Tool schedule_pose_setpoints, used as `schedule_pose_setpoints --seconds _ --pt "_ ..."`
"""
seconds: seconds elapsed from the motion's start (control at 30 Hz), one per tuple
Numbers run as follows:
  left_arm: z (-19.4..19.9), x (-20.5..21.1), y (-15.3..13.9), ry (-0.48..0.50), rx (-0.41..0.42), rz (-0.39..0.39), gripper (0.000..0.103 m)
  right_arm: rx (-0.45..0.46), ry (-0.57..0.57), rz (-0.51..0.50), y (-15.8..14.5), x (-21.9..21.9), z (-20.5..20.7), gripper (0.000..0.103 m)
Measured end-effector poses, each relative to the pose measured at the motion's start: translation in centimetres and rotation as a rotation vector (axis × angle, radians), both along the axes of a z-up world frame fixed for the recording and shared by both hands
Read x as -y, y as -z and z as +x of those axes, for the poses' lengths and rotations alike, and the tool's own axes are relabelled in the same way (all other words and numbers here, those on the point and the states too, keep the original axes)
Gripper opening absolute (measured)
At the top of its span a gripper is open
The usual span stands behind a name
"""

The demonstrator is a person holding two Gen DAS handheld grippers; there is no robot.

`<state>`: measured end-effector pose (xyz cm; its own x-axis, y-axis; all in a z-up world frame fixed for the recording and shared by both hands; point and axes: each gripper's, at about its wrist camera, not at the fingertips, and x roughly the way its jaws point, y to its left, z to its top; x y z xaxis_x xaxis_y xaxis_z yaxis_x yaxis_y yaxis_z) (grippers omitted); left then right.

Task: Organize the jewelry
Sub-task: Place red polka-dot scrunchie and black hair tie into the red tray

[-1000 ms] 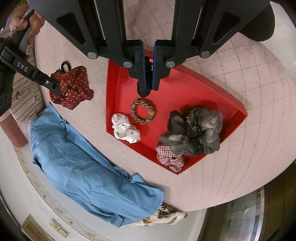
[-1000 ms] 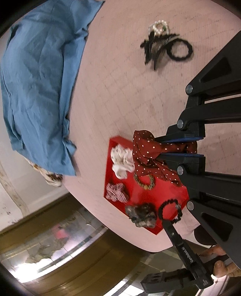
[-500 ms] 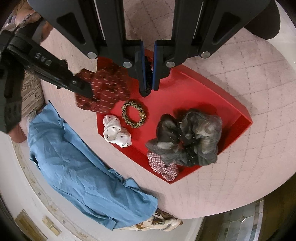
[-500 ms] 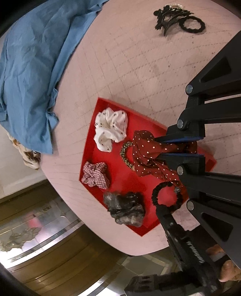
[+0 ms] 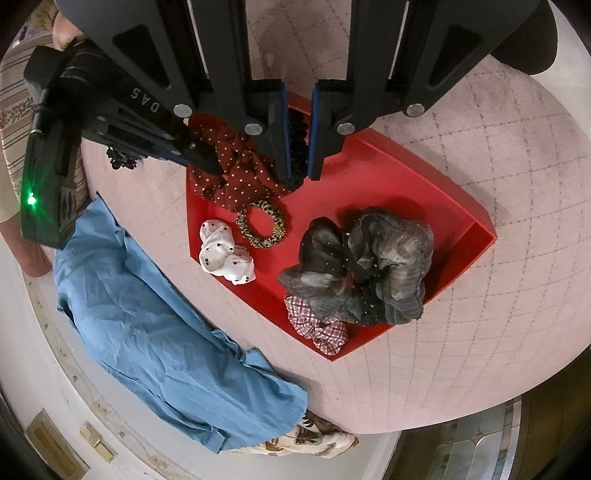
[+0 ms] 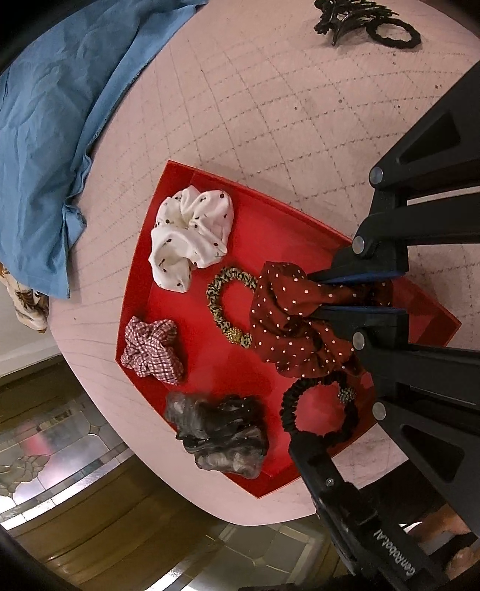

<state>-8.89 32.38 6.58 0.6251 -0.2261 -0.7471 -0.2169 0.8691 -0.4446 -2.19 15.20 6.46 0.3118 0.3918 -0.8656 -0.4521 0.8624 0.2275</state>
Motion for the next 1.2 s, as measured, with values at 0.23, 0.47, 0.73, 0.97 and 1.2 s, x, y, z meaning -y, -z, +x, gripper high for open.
schedule_pose_setpoints --seconds 0.23,0.47,0.73,0.97,1.2 --pt "-0.7 -0.4 -1.3 -0.033 0.029 -0.021 0.043 0.010 0.007 0.012 -0.5 0.3 -0.3 0.027" --pt "-1.6 -1.0 -2.9 -0.064 0.058 -0.023 0.046 0.037 0.030 0.041 -1.9 1.2 -1.0 0.043" --pt "-2.7 -0.1 -4.6 -0.063 0.071 0.009 0.047 0.074 0.058 0.080 -3.7 2.9 -3.1 0.050" --pt "-3.4 2.4 -6.6 -0.012 0.093 0.080 0.047 0.115 0.101 0.105 -4.9 6.3 -5.2 0.056" --pt "-3.8 5.5 -7.6 0.053 0.091 0.142 0.049 0.134 0.182 0.110 -4.7 12.1 -6.7 0.057"
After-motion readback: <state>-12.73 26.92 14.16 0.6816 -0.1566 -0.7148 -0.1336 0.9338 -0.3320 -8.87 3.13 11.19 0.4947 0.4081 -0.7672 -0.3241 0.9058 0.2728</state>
